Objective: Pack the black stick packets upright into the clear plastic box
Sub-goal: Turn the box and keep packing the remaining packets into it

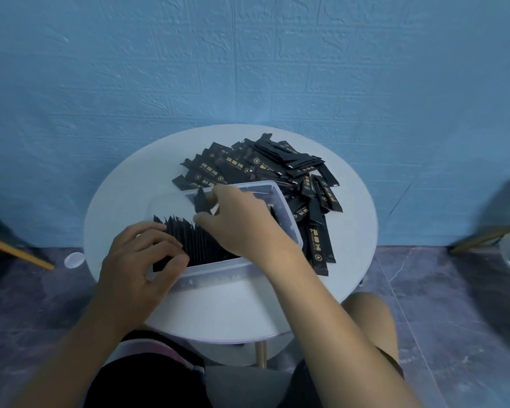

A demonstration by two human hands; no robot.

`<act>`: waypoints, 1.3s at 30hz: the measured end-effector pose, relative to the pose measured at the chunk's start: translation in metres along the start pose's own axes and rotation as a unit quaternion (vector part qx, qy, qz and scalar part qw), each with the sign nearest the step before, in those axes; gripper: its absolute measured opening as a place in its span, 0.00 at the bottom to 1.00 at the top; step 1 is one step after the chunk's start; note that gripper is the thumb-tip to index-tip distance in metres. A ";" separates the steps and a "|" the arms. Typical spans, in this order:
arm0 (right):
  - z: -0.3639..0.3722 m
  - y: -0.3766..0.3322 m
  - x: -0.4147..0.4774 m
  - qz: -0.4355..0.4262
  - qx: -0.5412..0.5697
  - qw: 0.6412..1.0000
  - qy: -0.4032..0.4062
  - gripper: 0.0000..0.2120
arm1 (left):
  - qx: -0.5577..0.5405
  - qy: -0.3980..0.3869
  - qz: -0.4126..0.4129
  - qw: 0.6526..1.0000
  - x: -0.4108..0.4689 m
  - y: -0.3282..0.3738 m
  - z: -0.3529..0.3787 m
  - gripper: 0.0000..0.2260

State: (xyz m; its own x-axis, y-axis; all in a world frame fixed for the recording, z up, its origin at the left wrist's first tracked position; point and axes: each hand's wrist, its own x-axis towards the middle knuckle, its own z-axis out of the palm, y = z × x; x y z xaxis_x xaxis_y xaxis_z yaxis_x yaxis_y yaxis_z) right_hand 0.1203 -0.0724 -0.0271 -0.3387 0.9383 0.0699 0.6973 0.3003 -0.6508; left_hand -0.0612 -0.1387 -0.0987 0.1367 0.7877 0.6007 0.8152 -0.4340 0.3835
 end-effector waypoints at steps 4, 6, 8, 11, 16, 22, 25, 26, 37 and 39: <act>0.013 -0.003 0.007 0.018 -0.027 0.999 -0.035 0.13 | 0.000 0.001 0.005 1.000 0.000 -0.003 0.002 0.16; 0.015 -0.006 0.007 0.018 -0.032 0.997 -0.061 0.14 | 0.001 0.003 0.005 1.000 0.000 -0.005 0.003 0.16; 0.017 -0.008 0.007 0.018 -0.025 0.997 -0.073 0.14 | 0.002 0.007 0.009 1.000 0.000 -0.005 0.002 0.17; 0.020 -0.005 0.009 0.031 0.001 0.994 -0.102 0.14 | 0.001 0.010 0.009 1.000 0.000 -0.005 0.002 0.16; 0.020 0.001 0.012 0.040 0.027 0.989 -0.140 0.20 | -0.003 0.012 0.002 1.000 -0.001 -0.004 0.003 0.15; 0.024 0.004 0.019 0.052 0.079 0.983 -0.157 0.19 | -0.002 0.014 -0.017 1.000 -0.002 -0.005 0.002 0.15; 0.024 0.005 0.023 0.066 0.075 0.981 -0.168 0.20 | -0.007 0.008 -0.002 1.000 -0.002 -0.006 0.002 0.14; 0.023 0.005 0.024 0.072 0.081 0.979 -0.173 0.20 | -0.008 0.007 0.001 1.000 -0.001 -0.007 0.002 0.13; 0.028 0.001 0.026 0.083 0.078 0.977 -0.180 0.24 | 0.000 -0.004 -0.001 1.000 -0.001 -0.005 0.000 0.16; 0.029 0.000 0.027 0.086 0.076 0.976 -0.185 0.25 | -0.001 -0.002 -0.003 1.000 -0.001 -0.004 -0.001 0.16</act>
State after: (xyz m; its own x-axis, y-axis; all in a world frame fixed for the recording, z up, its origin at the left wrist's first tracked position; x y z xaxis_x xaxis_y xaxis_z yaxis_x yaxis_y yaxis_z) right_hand 0.0922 -0.0519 -0.0472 -0.4496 0.8375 -0.3105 0.6719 0.0881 -0.7353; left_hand -0.0648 -0.1380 -0.1004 0.1351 0.7922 0.5951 0.8143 -0.4310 0.3888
